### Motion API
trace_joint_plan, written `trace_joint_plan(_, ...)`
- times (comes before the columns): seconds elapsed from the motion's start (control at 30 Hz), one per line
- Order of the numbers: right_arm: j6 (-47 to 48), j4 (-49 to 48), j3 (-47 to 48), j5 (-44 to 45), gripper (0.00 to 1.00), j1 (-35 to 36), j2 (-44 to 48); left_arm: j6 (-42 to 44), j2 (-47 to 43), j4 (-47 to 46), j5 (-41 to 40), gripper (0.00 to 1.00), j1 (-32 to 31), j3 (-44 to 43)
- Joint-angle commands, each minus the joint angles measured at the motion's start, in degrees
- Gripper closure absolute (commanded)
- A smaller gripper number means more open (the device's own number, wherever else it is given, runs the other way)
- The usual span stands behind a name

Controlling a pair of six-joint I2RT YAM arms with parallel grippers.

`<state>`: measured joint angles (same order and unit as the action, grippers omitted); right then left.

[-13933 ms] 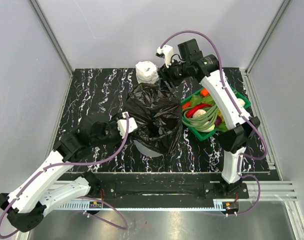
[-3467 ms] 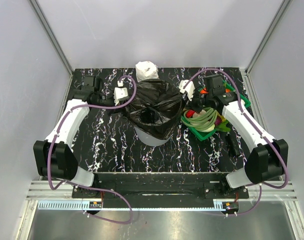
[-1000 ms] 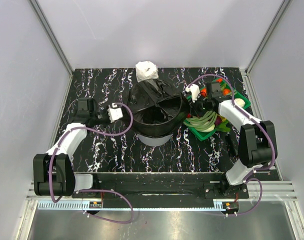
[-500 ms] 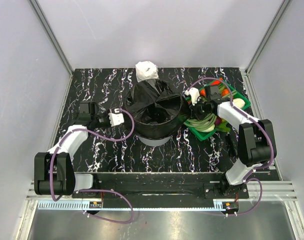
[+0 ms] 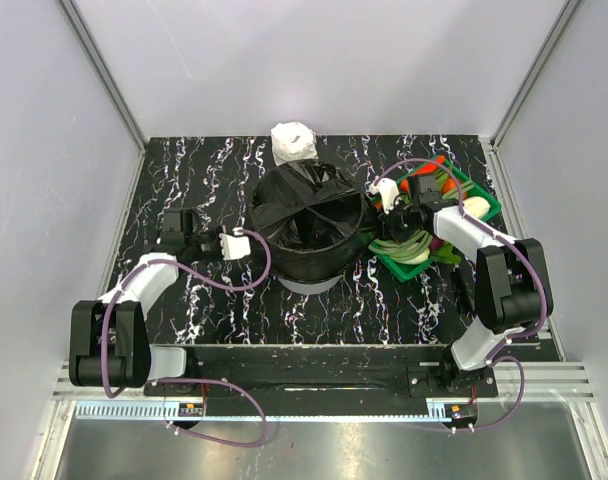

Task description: Put the trash bags into the trash bin

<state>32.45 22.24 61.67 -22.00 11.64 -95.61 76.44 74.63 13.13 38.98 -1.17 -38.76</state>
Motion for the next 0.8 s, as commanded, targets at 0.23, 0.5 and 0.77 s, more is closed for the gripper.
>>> trace_joint_plan(0.23, 0.6, 0.0, -3.48, 4.68, 1.0, -0.3, 1.13, 3.8, 1.57, -3.45, -6.46, 1.0, -1.29, 3.34)
trace_joint_plan(0.5, 0.6, -1.67, -4.89, 6.35, 1.0, -0.39, 0.87, 4.41, 2.97, -7.5, -13.23, 1.0, -4.37, 5.45)
trace_joint_plan(0.77, 0.78, -3.26, -7.0, 7.32, 1.0, -0.3, 0.25, 6.17, 5.7, -10.92, -18.41, 1.0, -6.12, 7.12)
